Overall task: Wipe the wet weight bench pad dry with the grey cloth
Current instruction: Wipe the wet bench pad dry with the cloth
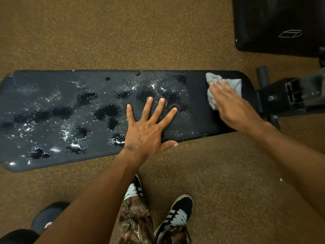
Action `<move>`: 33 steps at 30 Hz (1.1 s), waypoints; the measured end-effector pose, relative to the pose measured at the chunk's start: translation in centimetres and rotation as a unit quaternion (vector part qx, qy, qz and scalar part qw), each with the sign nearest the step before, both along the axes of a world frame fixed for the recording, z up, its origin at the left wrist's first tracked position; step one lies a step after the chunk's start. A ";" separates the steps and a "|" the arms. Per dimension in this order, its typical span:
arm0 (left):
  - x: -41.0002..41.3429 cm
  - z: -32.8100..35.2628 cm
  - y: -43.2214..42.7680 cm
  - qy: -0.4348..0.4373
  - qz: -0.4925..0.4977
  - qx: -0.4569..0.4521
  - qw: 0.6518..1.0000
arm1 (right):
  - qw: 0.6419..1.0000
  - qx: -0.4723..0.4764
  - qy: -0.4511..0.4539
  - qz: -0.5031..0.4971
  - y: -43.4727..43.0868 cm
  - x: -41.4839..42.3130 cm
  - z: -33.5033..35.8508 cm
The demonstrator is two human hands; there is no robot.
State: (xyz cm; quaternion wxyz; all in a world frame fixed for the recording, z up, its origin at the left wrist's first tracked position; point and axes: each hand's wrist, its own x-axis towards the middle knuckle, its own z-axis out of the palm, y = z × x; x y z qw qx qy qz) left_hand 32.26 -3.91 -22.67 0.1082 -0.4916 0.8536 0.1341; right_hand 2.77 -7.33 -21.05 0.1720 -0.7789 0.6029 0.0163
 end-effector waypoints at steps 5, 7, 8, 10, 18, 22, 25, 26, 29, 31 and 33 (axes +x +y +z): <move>0.0 0.0 0.0 -0.001 -0.001 -0.001 1.000 | 0.998 -0.004 0.000 -0.062 -5.9 4.0 -0.9; -0.2 0.0 0.0 -0.007 -0.002 -0.001 1.000 | 0.999 -0.005 -0.020 -0.034 -7.3 8.0 -1.1; -0.2 0.0 0.0 -0.010 -0.003 0.000 1.000 | 0.999 -0.007 -0.040 -0.007 -7.3 9.9 -1.0; -0.2 0.1 -0.1 -0.011 -0.001 0.003 1.000 | 0.996 -0.017 -0.072 0.046 -6.3 12.2 -1.1; -0.2 0.1 0.0 -0.004 0.002 -0.002 1.000 | 0.998 0.005 -0.025 0.058 -1.2 4.8 -0.3; -0.1 0.0 0.0 -0.003 0.002 -0.004 1.000 | 0.999 0.015 -0.031 -0.030 -4.4 6.6 0.2; -0.3 -0.1 0.1 -0.005 0.003 -0.006 1.000 | 0.999 0.007 -0.039 -0.019 -7.2 10.8 -0.4; -0.3 0.0 0.1 -0.006 0.002 -0.003 1.000 | 0.999 0.005 -0.049 0.002 -7.6 11.9 -0.7; -0.2 0.2 0.0 -0.005 0.003 0.005 1.000 | 0.996 -0.002 -0.064 0.070 -6.2 12.5 -1.1; -0.3 0.1 -0.1 -0.006 0.002 0.004 1.000 | 0.991 -0.026 -0.053 0.120 -3.9 10.1 -0.8; -0.3 0.0 0.0 -0.007 0.002 0.004 1.000 | 0.992 -0.028 -0.033 0.122 -1.9 6.6 -0.3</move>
